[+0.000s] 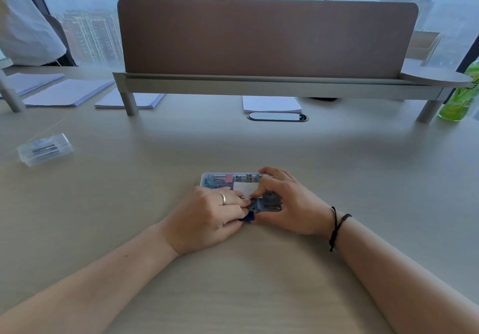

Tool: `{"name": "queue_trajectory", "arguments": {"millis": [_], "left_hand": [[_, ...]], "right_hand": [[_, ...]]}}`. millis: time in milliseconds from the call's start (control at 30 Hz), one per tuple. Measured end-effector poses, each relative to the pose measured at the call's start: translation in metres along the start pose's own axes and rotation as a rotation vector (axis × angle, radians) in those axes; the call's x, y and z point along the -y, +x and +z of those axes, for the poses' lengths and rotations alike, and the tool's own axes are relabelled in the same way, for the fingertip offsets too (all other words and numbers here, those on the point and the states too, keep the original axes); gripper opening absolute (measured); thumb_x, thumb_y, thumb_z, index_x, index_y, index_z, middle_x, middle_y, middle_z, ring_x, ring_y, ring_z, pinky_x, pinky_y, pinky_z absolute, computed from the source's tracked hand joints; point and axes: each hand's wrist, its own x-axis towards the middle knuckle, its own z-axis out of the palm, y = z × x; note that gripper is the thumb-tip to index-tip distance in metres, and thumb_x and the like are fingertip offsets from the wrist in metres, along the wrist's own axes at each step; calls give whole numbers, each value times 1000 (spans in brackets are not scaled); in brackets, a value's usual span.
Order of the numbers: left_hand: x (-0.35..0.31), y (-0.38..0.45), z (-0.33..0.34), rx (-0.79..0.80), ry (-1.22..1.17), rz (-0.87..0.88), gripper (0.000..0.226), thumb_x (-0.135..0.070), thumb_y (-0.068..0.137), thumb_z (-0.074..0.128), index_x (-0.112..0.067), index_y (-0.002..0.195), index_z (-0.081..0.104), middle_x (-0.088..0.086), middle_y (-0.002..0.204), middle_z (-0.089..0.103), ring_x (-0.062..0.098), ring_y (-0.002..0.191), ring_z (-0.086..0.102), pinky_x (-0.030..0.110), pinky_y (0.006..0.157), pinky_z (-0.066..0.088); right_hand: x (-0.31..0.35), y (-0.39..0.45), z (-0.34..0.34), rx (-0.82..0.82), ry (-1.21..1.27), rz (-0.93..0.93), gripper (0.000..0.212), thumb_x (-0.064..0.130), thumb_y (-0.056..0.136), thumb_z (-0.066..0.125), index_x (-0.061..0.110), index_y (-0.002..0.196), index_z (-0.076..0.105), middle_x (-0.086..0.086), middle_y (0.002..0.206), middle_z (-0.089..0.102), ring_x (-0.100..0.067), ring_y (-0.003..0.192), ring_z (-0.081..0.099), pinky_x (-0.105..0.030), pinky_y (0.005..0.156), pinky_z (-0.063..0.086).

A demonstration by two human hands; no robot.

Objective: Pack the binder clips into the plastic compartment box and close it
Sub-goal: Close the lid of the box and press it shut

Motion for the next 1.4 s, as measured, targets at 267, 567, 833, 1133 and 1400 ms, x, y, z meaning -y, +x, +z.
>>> {"name": "queue_trajectory", "arguments": {"millis": [267, 567, 833, 1133, 1400], "left_hand": [[-2, 0, -8, 57, -197, -149, 18, -38, 88, 75, -20, 86, 81, -4, 111, 75, 8, 107, 69, 33, 85, 57], [-2, 7, 2, -27, -389, -437, 11, -27, 71, 88, -29, 78, 79, -19, 92, 73, -1, 100, 65, 38, 102, 47], [10, 10, -4, 332, -193, -754, 101, -89, 53, 57, -47, 144, 42, -8, 161, 27, 13, 150, 14, 30, 120, 18], [9, 15, -1, 456, 74, -595, 90, -84, 69, 33, -45, 150, 29, -2, 147, 34, 20, 138, 30, 35, 115, 29], [10, 14, -6, 473, -21, -600, 88, -84, 69, 55, -55, 147, 25, -6, 152, 28, 13, 142, 20, 28, 113, 25]], "right_hand": [[-2, -2, -4, 36, -2, 8, 41, 61, 69, 73, 46, 102, 53, 7, 138, 41, -12, 132, 36, -36, 109, 37], [1, -1, 2, -17, 28, 31, 29, 57, 71, 66, 40, 92, 55, 3, 134, 46, -13, 131, 37, -36, 107, 39], [7, -1, 1, -1, -7, 53, 34, 54, 71, 67, 34, 97, 57, 0, 139, 42, -17, 134, 37, -35, 106, 41], [14, -5, 4, -35, -169, 20, 49, 55, 65, 61, 33, 107, 48, 8, 130, 44, -13, 130, 37, -19, 100, 32], [15, -6, -2, 1, -155, 44, 53, 53, 69, 71, 38, 114, 49, 10, 135, 41, -8, 130, 34, -16, 99, 27]]}}
